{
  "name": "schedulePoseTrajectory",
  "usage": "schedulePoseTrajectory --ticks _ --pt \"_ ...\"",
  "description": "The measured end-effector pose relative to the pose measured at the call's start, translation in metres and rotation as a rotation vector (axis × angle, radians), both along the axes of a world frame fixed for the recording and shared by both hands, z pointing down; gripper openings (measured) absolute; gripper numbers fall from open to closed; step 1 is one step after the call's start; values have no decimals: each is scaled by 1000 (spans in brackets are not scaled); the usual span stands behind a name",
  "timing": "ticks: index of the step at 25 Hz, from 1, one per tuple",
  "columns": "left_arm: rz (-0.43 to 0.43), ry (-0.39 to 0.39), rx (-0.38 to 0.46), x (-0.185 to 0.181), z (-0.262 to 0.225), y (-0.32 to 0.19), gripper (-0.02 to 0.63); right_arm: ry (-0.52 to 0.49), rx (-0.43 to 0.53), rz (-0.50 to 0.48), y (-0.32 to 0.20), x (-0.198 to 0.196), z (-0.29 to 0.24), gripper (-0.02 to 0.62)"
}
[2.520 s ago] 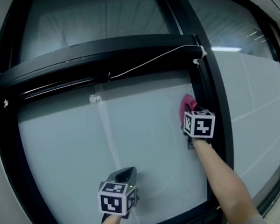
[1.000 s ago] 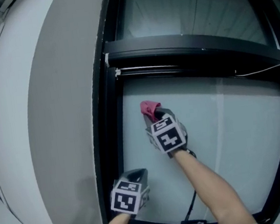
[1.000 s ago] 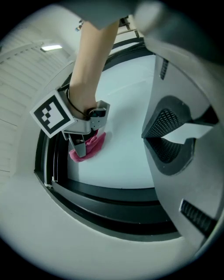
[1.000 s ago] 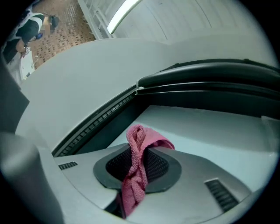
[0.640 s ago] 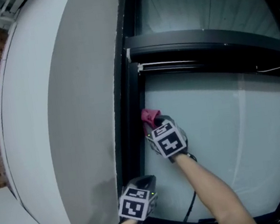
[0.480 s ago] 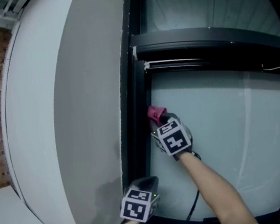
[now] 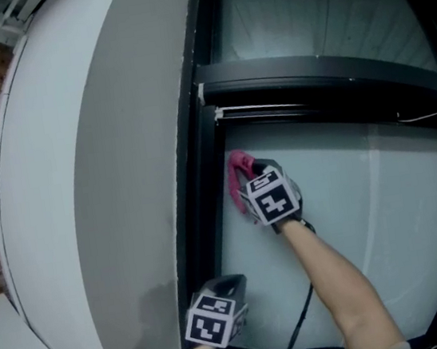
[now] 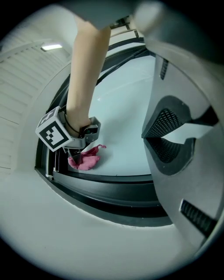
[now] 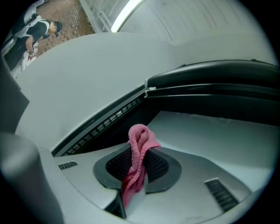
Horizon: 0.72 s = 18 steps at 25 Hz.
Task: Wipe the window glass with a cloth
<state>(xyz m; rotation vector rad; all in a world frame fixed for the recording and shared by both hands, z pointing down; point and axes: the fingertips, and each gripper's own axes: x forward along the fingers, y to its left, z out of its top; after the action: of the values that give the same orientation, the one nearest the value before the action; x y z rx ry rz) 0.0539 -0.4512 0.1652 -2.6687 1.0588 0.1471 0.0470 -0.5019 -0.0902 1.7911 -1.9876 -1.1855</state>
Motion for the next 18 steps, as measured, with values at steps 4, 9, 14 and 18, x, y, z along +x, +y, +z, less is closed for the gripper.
schedulePoseTrajectory --ticks 4,9,14,18 --pt "10 -12 17 16 -9 3 8 -36 40 14 16 24 -30 57" --pt "32 -16 41 36 -25 11 6 -153 115 42 49 81 -59 58" --pt "86 -18 75 70 -39 31 6 -251 158 35 83 132 -73 58" --pt "134 -27 89 100 -43 48 6 -308 203 83 113 177 -81 58"
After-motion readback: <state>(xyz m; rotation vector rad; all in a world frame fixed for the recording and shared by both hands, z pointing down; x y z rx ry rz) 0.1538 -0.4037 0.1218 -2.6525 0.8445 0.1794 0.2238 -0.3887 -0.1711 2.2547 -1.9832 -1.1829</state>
